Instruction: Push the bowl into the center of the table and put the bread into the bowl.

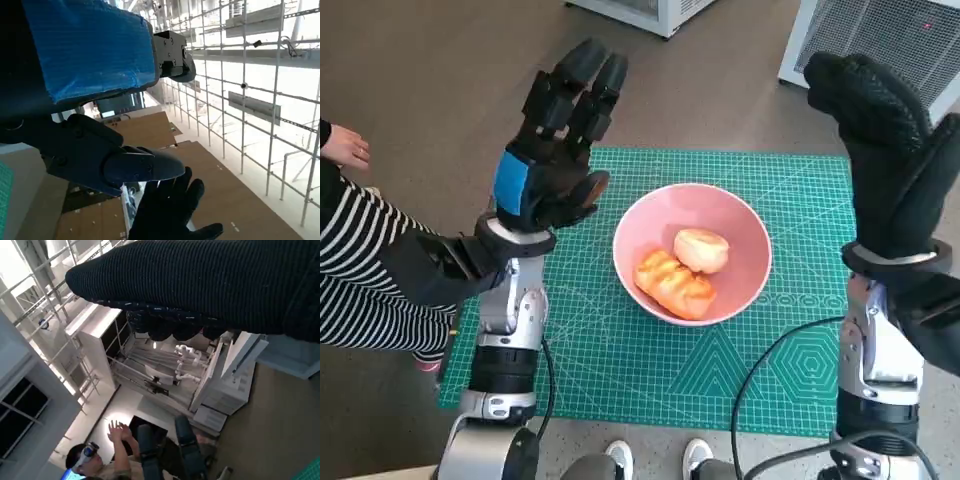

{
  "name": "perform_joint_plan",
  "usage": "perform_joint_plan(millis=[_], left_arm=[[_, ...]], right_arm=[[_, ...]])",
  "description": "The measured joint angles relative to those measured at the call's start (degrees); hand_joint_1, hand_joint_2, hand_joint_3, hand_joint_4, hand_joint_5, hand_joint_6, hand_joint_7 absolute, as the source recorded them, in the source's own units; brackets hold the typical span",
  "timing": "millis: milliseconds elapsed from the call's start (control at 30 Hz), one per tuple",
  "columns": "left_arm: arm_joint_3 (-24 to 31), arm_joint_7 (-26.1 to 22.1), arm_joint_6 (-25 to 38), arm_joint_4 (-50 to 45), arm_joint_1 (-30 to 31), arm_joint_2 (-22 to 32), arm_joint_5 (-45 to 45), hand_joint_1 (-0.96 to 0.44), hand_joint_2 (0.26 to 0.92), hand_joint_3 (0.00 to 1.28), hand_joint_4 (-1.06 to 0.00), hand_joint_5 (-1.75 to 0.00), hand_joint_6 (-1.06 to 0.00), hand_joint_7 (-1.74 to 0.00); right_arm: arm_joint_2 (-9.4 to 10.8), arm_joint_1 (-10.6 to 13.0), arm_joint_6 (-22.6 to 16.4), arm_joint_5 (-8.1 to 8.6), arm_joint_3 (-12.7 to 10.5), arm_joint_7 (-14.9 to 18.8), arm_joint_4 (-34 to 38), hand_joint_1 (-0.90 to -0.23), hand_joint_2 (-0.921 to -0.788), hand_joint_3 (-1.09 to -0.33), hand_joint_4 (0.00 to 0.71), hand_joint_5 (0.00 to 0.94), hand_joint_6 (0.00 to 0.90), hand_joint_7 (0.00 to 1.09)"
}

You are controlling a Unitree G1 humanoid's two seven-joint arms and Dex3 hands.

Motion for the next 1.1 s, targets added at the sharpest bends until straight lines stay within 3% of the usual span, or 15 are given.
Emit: perform_joint_plan(millis=[1100], left_arm=[[-1.3,-2.8,-1.6,-0.1,-0.4,-1.2,0.1,-0.65,0.921,0.35,-0.11,-0.04,0.00,-0.59]], right_arm=[[0.2,2.6,-1.2,-0.52,-0.1,-0.7,0.4,-0.702,-0.921,-0.688,0.154,0.005,0.066,0.51]])
